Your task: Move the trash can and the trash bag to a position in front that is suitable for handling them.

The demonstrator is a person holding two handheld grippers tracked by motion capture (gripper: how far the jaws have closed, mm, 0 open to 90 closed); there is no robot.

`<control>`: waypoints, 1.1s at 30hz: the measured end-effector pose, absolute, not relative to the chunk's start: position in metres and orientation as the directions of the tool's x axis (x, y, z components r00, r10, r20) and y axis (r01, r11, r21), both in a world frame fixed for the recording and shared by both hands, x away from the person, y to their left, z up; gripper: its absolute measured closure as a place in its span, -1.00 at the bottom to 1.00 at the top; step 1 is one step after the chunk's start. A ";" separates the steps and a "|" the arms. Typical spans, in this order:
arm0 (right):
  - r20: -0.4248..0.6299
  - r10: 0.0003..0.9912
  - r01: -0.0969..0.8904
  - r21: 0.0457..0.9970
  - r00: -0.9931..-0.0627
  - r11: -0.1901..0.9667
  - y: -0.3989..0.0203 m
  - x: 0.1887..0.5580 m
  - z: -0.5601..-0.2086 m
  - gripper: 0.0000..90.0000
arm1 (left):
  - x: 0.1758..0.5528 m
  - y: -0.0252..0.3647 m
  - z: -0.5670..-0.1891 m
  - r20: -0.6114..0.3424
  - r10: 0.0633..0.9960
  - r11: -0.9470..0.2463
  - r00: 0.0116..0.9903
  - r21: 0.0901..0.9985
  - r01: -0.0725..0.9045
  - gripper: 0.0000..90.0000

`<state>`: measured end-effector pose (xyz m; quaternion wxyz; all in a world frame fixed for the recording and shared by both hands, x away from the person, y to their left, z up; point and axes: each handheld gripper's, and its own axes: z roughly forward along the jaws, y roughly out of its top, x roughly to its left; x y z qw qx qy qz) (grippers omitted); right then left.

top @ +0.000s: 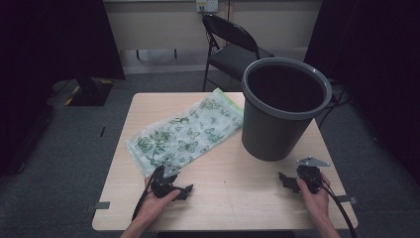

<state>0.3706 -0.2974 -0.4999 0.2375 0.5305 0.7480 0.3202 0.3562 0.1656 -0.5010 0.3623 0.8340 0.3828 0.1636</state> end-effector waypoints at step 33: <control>0.005 0.663 0.413 0.786 -0.749 0.460 -0.092 0.446 -0.468 0.15 | 0.407 0.227 -0.476 -0.093 0.793 -0.301 0.602 0.798 0.521 -0.06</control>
